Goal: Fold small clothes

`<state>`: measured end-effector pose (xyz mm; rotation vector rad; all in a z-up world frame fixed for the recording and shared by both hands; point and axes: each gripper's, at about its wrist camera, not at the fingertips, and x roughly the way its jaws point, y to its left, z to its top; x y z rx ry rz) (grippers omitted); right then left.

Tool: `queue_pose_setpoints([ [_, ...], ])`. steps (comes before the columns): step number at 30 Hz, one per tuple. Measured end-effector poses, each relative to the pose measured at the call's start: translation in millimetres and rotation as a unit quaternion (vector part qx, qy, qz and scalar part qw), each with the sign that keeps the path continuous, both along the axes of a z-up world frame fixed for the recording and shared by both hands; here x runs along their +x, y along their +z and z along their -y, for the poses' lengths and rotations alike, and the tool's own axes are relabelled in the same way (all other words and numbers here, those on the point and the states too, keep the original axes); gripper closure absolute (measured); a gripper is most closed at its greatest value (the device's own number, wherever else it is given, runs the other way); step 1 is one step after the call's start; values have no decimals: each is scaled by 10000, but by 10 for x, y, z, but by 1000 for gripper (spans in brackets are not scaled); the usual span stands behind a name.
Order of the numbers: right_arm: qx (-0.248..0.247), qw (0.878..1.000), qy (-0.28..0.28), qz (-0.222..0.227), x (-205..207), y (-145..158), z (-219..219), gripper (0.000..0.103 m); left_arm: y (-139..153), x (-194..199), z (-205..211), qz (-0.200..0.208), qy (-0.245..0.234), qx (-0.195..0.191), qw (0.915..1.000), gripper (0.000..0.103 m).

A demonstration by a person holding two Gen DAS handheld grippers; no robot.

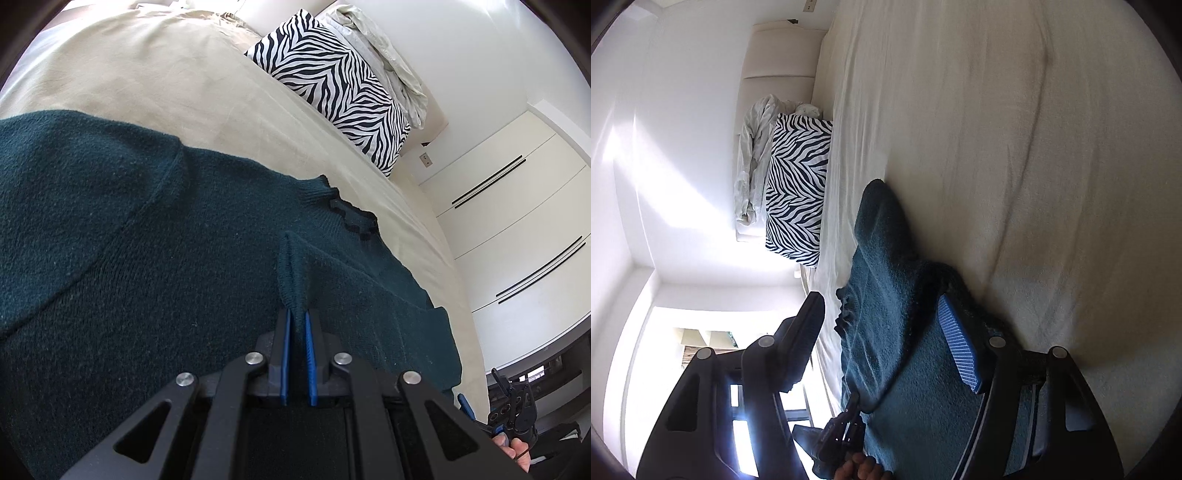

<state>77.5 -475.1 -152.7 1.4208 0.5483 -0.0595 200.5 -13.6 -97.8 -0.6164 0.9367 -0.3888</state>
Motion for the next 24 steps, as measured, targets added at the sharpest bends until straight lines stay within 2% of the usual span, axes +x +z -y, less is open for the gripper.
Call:
queue_pose_setpoints([
  [4, -746, 9970, 219, 60, 243, 433, -8, 38, 9, -26, -50, -55, 103, -133, 9998, 94],
  [6, -830, 9948, 583, 123, 546, 527, -9, 38, 34, -61, -93, -24, 203, -160, 9997, 94],
  [11, -1048, 9877, 1142, -210, 1199, 442, -3, 38, -13, -128, -254, -67, 481, -237, 9985, 97],
  [13, -1095, 9848, 1304, -337, 1433, 336, 16, 38, -22, -116, -283, -136, 465, -298, 9984, 98],
  [15, -1044, 9843, 1267, -647, 1527, 199, 67, 38, 25, -73, -252, -121, 356, -190, 9991, 97],
  [16, -994, 9853, 1248, -612, 1507, 133, 91, 38, 54, -45, -235, -116, 361, -56, 9993, 90],
  [17, -980, 9859, 1254, -523, 1500, 117, 97, 38, 66, -15, -225, -133, 360, 19, 9993, 71],
  [19, -1023, 9856, 1297, -368, 1465, 76, 108, 38, 93, 42, -190, -110, 299, -81, 9995, 55],
  [20, -1060, 9849, 1337, -282, 1445, 54, 109, 38, 117, 76, -148, -120, 257, 2, 9996, 48],
  [22, -1135, 9829, 1444, -135, 1421, 6, 108, 39, 174, 149, -9, -145, 54, 202, 9997, 39],
  [24, -1084, 9827, 1498, -62, 1410, -11, 124, 39, 205, 216, 173, -167, -247, 488, 9984, 43],
])
